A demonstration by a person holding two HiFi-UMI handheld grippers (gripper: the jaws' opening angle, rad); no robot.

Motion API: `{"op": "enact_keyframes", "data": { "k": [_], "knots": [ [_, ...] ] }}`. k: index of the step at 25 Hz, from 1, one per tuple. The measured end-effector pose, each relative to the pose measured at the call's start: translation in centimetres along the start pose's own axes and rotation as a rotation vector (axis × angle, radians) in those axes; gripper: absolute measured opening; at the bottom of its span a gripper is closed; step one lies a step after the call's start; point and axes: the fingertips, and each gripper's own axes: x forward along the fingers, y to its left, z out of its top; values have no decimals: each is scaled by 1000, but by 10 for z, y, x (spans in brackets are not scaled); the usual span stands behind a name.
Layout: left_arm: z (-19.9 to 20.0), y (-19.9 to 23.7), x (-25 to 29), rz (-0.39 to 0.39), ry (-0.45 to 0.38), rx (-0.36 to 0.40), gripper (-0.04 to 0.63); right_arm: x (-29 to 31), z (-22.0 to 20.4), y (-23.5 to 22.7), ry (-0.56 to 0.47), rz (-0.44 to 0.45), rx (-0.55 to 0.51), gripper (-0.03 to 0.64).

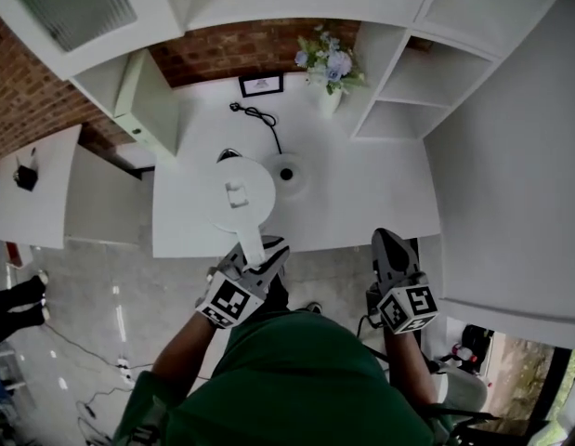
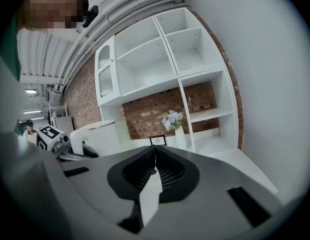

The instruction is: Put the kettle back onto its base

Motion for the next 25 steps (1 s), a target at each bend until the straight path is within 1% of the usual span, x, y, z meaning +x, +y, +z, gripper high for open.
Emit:
{"op": "enact_keyframes", "data": {
  "k": [8, 13, 18, 23, 25],
  "knots": [
    [-15, 46, 30, -94, 2, -33, 72, 42, 15, -5, 24, -69, -18, 21],
    [-20, 63, 53, -152, -11, -9, 72, 56, 14, -7, 34, -98, 13, 21],
    [-22, 69, 73, -208, -14, 1, 72, 55, 9, -20, 75, -172, -2, 21],
    [-28, 76, 98, -257, -18, 9, 72, 47, 18, -32, 67, -237, 10, 21],
    [-34, 77, 110, -276, -14, 20, 72, 44, 14, -39, 84, -267, 9, 21]
  ]
}}
